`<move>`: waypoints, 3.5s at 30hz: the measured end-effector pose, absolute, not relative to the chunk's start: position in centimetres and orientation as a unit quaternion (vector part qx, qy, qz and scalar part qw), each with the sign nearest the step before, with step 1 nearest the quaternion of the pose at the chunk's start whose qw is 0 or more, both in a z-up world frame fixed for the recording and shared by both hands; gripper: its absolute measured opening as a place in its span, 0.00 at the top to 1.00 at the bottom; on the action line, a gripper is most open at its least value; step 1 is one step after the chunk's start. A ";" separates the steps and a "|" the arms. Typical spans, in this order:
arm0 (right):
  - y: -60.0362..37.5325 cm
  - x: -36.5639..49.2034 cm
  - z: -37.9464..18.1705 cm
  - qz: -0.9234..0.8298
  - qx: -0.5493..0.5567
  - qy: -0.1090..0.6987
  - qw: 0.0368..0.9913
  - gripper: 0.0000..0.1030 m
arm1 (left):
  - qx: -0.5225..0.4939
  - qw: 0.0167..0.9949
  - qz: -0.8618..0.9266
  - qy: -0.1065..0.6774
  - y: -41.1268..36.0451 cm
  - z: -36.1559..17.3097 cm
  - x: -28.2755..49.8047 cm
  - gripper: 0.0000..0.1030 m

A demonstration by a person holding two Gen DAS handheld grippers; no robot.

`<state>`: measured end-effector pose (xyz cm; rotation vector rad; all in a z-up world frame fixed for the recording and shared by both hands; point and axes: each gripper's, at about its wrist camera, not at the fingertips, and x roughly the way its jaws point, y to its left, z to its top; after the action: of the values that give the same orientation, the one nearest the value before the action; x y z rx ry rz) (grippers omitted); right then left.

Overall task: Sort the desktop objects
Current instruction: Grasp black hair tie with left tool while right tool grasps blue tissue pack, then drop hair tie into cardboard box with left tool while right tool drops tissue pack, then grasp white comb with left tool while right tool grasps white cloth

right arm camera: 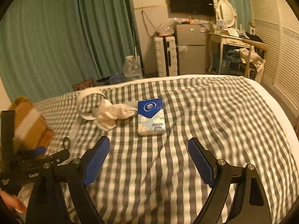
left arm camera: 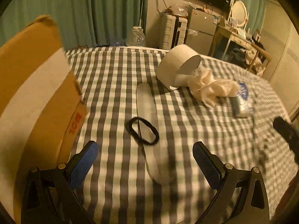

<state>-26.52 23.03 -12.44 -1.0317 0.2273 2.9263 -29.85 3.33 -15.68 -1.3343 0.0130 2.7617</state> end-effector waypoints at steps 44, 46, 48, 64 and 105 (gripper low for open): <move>18.5 -16.6 -6.0 0.926 -0.365 0.095 -0.024 0.49 | -0.445 0.152 0.882 -0.012 0.5 -8.7 -16.9 0.88; 18.2 -16.1 -5.8 0.925 -0.368 0.092 -0.021 0.49 | -0.451 0.155 0.879 -0.011 0.7 -9.6 -16.5 0.86; 18.2 -15.7 -5.5 0.926 -0.365 0.093 -0.022 0.49 | -0.468 0.152 0.871 -0.006 1.2 -10.8 -16.9 0.80; 20.5 -18.8 -10.2 0.905 -0.408 0.118 -0.030 0.49 | -0.488 0.140 0.861 -0.047 0.4 -16.2 -22.6 0.98; -7.1 -23.5 1.9 0.912 -0.360 -0.027 -0.197 0.22 | -0.405 0.071 0.909 -0.064 -23.6 1.1 -19.6 0.38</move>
<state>-23.55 -7.08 1.90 -1.2976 -0.0989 3.2901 -19.60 -23.61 1.11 -1.2187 -0.1934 2.7343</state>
